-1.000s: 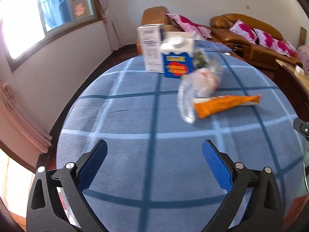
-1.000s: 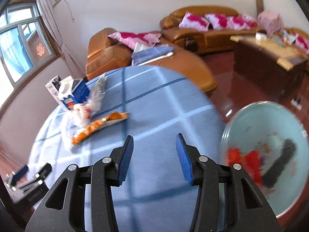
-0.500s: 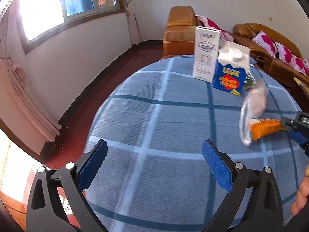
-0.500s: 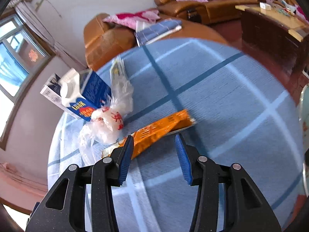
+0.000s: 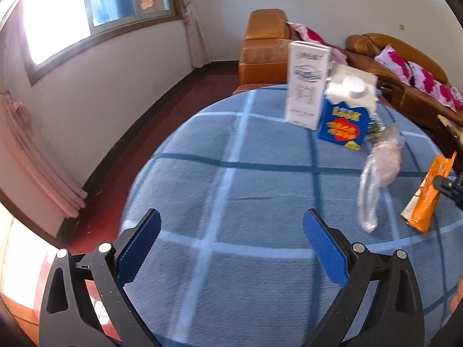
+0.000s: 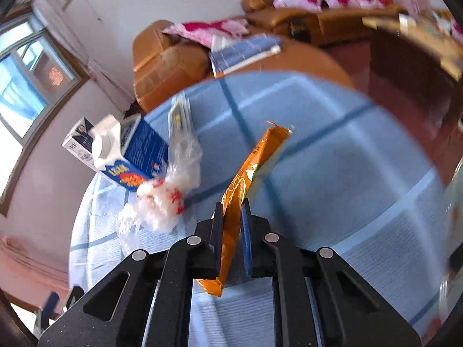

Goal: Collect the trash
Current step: 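Grasp the clear plastic bag with the left tool while the right tool grasps the orange wrapper, then carry the clear bag with the left tool while the right tool carries the orange wrapper over the bin, then open the left tool dropping the clear bag while the right tool drops the orange wrapper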

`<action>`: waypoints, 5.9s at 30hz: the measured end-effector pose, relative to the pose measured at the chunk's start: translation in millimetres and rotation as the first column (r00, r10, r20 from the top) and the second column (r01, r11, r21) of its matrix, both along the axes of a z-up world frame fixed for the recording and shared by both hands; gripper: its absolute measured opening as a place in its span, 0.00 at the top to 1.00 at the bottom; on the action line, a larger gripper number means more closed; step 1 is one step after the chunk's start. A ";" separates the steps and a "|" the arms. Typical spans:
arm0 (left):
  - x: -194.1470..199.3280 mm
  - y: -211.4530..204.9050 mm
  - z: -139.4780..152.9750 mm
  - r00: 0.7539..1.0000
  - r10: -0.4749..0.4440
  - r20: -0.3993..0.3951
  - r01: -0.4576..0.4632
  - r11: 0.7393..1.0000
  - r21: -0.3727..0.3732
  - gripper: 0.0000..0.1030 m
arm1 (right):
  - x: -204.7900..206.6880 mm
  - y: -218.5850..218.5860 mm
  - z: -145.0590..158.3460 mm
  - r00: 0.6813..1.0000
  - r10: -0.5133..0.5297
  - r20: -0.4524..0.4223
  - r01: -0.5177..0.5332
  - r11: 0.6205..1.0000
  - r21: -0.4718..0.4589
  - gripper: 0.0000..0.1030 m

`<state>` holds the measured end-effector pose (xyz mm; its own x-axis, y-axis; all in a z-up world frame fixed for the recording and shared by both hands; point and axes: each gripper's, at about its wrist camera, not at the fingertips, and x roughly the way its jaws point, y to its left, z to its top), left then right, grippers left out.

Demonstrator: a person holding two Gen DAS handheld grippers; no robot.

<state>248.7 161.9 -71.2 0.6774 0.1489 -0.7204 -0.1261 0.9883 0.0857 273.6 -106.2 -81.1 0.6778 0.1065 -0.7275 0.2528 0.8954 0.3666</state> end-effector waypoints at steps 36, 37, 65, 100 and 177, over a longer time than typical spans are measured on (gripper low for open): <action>33.9 -136.4 -3.7 0.966 -0.254 -0.044 0.251 0.966 -0.058 0.64 | -57.8 -33.3 42.9 0.948 0.309 0.078 -0.255 0.882 -0.397 0.89; 25.8 -134.4 0.4 0.968 -0.250 -0.037 0.248 0.967 -0.051 0.64 | -62.5 -31.0 43.5 0.946 0.315 0.080 -0.259 0.879 -0.400 0.89; -111.9 -126.6 36.5 0.977 -0.204 0.059 0.205 0.979 -0.012 0.64 | -171.8 -19.8 46.8 0.935 0.346 0.074 -0.284 0.859 -0.426 0.89; -170.1 -232.6 32.8 0.920 -0.388 0.057 0.388 0.922 0.011 0.63 | -243.1 -96.8 43.4 0.974 0.213 0.081 -0.157 0.884 -0.440 0.89; -117.6 -427.7 -46.4 0.848 -0.518 -0.113 0.520 0.854 -0.011 0.39 | -213.7 -255.6 -22.0 0.995 -0.094 0.023 0.097 0.954 -0.282 0.73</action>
<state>131.1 -265.8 -117.6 0.5785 -0.1878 -0.7938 0.4157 0.9051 0.0888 59.8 -361.8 -103.1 0.6814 -0.1683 -0.7123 0.3401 0.9346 0.1045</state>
